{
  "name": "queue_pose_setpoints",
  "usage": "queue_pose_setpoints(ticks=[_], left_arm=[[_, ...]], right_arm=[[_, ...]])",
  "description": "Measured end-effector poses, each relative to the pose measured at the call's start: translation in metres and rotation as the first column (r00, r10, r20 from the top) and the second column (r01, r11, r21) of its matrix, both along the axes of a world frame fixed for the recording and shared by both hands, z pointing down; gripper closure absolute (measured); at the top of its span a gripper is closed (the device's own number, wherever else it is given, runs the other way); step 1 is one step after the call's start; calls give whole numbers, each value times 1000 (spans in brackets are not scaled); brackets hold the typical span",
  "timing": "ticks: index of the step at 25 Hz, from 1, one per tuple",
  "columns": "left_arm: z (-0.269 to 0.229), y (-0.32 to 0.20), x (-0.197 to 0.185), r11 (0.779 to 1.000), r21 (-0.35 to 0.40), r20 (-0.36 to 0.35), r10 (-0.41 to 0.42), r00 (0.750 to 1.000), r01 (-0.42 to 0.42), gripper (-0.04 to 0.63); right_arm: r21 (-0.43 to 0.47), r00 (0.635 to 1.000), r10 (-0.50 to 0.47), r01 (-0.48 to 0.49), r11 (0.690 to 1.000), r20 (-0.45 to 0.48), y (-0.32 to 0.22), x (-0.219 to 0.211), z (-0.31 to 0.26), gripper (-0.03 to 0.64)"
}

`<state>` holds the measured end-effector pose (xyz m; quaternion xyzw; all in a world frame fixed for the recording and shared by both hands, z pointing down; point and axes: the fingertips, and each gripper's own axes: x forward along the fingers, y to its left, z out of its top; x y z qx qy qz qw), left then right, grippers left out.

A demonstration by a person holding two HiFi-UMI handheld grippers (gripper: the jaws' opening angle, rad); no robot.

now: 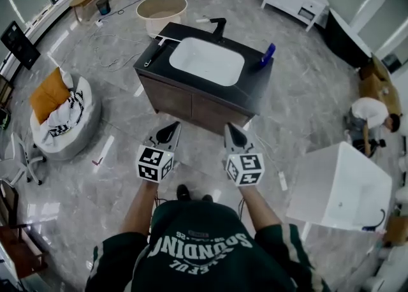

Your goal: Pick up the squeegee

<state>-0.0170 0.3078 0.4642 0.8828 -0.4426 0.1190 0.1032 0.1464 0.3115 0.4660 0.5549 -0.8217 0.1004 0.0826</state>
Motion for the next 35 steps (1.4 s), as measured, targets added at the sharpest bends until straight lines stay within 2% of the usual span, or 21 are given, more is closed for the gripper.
queue_pose_setpoints(ticks=[17,27,35], left_arm=[[15,-41,-53,999,-15,-3,50,999,-50,594],[24,-64,-64,997,-30,2,64,998,-64,594],[34,-104,-64,997,-38,14,62,998,-61,594]], right_arm=[[-2,1000,23,-23,1000,-9,-33,-58,11,615],[-23,1000,30,-30,999,-8,-56,-66,20,615],[-25,1000,23,-23,999,4,-104,-66,30,615]])
